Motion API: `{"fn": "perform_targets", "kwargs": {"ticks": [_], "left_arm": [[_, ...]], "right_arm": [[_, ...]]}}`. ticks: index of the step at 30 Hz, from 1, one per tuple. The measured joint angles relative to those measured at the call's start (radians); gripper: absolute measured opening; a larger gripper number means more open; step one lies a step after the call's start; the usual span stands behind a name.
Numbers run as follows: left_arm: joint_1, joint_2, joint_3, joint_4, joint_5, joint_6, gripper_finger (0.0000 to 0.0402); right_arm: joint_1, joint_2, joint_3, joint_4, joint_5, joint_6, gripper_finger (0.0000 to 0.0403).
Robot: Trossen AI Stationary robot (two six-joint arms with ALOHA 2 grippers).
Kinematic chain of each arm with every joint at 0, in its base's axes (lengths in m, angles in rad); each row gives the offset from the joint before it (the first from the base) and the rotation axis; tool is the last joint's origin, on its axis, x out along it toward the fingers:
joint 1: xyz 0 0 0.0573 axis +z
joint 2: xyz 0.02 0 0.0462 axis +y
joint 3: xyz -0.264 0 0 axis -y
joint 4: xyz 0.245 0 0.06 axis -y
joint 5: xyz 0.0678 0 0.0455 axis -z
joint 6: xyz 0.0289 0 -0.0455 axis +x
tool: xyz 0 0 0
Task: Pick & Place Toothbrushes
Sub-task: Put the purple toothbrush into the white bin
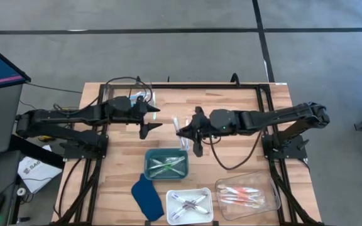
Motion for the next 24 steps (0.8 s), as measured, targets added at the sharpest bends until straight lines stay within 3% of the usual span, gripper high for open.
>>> {"fn": "perform_targets", "kwargs": {"ticks": [10,24], "left_arm": [[0.000,0.000,0.000,0.002,0.000,0.000,0.0313],[0.000,0.000,0.000,0.007,-0.053,0.023,0.0308]], "right_arm": [[0.117,0.000,0.077,-0.112,0.028,0.137,0.0011],[0.200,0.028,0.095,-0.109,0.078,0.218,0.0011]]}}
